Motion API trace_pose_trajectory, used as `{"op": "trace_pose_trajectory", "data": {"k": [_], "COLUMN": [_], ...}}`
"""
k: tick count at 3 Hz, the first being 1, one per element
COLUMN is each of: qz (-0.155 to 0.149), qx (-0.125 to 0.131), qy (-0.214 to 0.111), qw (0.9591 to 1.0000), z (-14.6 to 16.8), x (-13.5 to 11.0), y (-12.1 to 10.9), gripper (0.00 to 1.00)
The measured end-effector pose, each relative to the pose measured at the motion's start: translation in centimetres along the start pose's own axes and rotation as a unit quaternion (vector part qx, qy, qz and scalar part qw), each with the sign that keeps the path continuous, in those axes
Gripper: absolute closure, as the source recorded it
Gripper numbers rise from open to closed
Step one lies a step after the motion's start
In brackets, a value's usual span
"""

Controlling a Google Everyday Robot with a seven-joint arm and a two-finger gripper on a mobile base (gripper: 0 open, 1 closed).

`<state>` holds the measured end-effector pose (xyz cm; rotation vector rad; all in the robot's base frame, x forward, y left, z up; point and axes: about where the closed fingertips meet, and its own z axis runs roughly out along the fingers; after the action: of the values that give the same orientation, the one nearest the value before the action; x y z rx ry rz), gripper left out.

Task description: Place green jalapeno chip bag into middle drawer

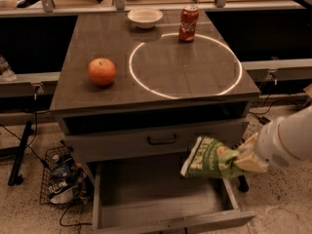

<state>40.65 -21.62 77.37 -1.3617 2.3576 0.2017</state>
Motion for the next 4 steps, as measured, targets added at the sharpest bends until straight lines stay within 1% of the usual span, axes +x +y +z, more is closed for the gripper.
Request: {"op": "trace_pose_trajectory", "data": {"k": [1, 2, 3, 4], "qz": [-0.01, -0.017, -0.017, -0.011], "qx": [-0.04, -0.089, -0.089, -0.094], "qy": [0.008, -0.004, -0.004, -0.024], "qw": [0.9991, 0.9959, 0.9959, 0.9952], "z": [5.1, 11.6, 11.6, 13.4], "x": [2.8, 4.2, 4.2, 4.0], "y": [1.5, 3.3, 3.3, 3.2], "gripper": [1.0, 1.0, 1.0, 1.0]}}
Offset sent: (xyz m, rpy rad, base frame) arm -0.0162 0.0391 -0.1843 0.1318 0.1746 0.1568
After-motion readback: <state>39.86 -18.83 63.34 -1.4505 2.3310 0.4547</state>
